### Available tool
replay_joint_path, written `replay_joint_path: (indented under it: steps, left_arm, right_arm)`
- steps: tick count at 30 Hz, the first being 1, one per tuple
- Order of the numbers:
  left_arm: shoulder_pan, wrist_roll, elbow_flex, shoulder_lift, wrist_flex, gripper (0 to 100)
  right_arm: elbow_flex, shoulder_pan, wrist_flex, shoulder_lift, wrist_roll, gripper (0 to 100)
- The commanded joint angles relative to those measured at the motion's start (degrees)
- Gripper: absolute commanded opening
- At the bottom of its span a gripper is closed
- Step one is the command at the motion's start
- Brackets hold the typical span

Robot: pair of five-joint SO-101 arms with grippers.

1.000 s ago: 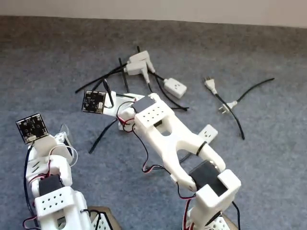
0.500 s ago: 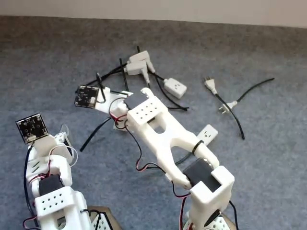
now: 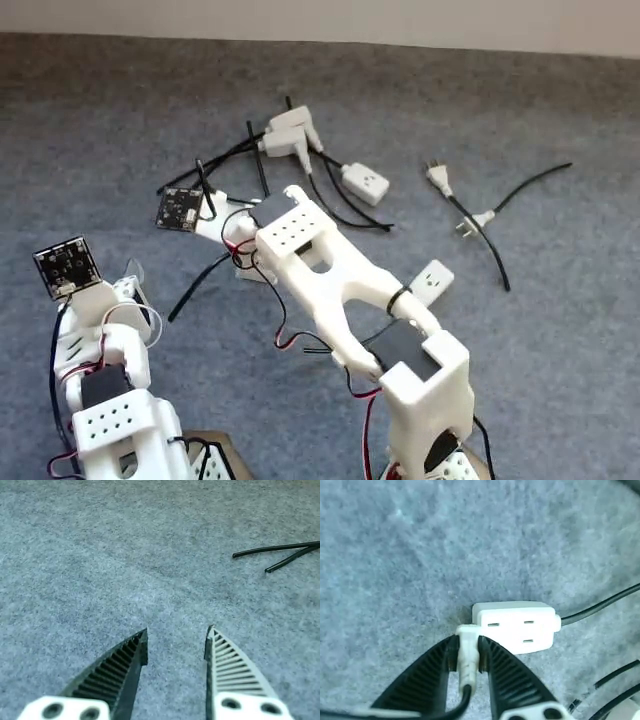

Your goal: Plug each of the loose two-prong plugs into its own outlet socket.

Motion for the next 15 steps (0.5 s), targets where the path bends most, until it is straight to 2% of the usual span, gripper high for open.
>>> replay_joint_path:
  steps: [1,15]
  left_arm:
    - [0.7,0.2,-1.9,-0.7,0.1,20]
    - [0.7,0.2,-1.9,-0.7,0.1,20]
  right_arm:
    - [-2.9,1.3,0.0,-1.4,-0.4,0.5]
    - [-12.5,0.0,6.1,-1.0,-0.4,0.5]
